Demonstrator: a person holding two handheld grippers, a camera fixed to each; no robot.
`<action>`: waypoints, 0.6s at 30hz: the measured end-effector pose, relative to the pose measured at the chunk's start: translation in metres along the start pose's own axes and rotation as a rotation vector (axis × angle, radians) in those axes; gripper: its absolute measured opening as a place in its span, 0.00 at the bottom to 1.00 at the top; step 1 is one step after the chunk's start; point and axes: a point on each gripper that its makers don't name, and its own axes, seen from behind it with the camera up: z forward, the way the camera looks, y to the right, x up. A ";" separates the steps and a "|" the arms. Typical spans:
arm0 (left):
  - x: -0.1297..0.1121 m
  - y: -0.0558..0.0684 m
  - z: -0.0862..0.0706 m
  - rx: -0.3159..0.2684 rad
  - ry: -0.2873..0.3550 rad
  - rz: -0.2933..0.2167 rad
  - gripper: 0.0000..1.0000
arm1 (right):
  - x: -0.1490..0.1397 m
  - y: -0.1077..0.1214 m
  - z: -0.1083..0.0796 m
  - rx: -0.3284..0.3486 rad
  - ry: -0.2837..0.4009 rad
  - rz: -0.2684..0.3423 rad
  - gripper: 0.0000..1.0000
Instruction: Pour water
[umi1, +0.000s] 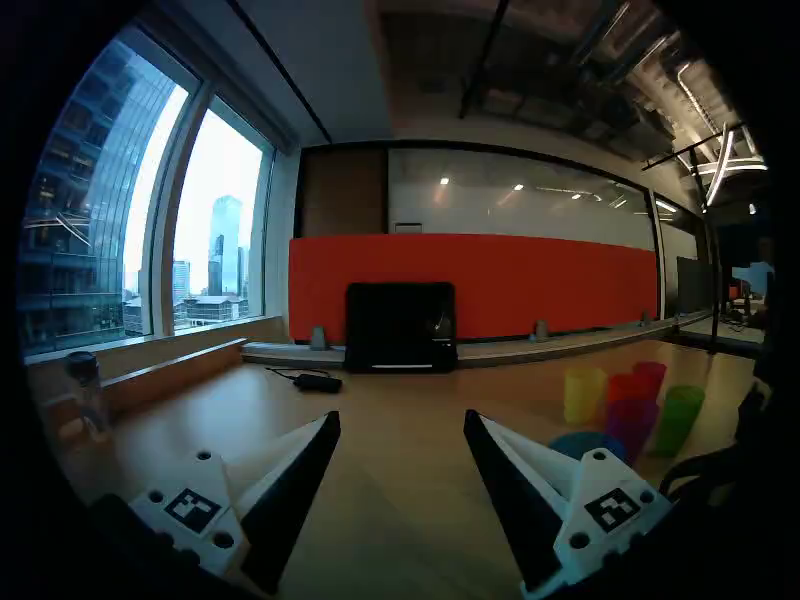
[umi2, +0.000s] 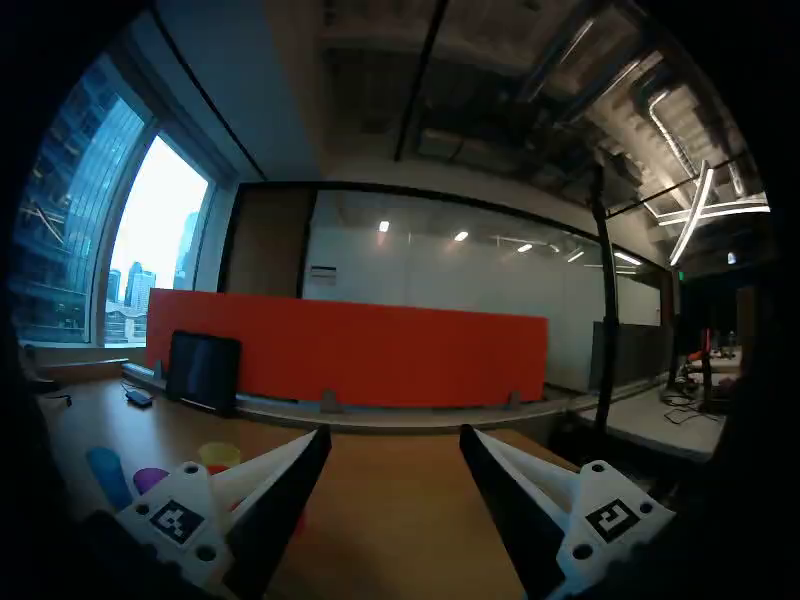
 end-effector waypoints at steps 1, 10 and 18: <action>0.000 0.000 0.000 -0.001 0.000 -0.002 0.92 | 0.000 0.000 0.000 0.000 0.000 0.000 1.00; 0.000 0.001 0.000 -0.008 0.000 -0.003 0.92 | 0.001 0.002 0.000 -0.001 0.002 0.003 1.00; -0.001 0.002 0.000 -0.011 0.000 -0.003 0.92 | 0.003 0.003 0.000 -0.002 0.005 0.004 1.00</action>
